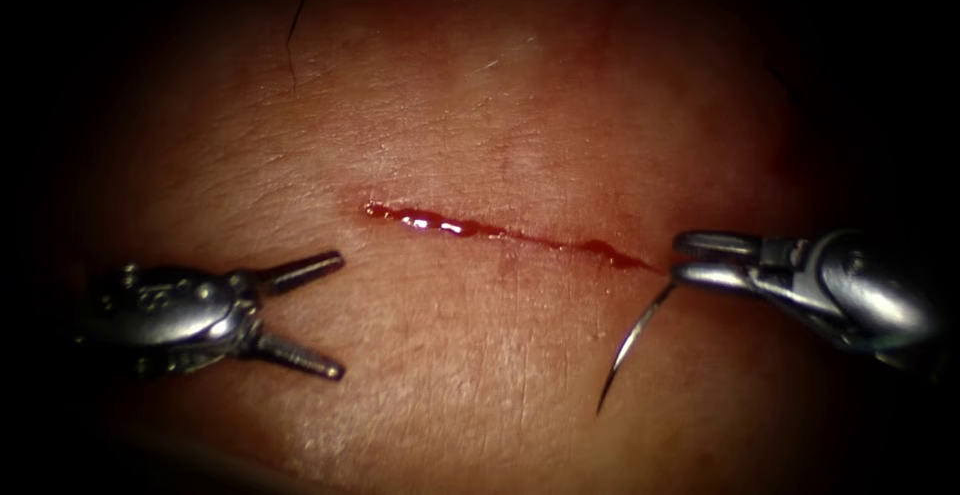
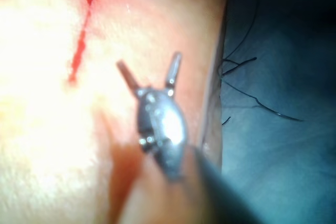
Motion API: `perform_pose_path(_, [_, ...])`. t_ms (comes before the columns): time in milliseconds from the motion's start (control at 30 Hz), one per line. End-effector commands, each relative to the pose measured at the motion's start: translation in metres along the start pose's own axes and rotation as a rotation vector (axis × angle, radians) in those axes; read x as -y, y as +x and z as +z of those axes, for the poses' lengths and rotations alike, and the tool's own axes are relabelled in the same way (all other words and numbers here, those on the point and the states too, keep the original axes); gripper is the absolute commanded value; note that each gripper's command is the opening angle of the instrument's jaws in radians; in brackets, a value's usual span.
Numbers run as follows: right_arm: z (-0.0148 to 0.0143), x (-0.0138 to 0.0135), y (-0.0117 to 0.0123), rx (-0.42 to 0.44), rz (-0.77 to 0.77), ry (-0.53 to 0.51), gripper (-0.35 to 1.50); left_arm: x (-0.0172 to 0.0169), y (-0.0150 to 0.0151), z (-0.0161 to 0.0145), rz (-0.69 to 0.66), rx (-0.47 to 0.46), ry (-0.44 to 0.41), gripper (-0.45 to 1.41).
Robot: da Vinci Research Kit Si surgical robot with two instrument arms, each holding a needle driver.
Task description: Wound Closure
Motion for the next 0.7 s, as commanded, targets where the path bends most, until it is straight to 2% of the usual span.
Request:
perform_pose_path(33, [0.0007,-0.0002,0.0002,0.004,-0.004,0.019,-0.35,0.0,-0.0009,-0.0001,-0.004,0.008,-0.007,0.79])
perform_pose_path(700, [0.0008,0.0,0.0,0.023,-0.013,0.02,-0.35,0.0001,-0.0014,-0.0004,0.0,0.01,0.01,0.74])
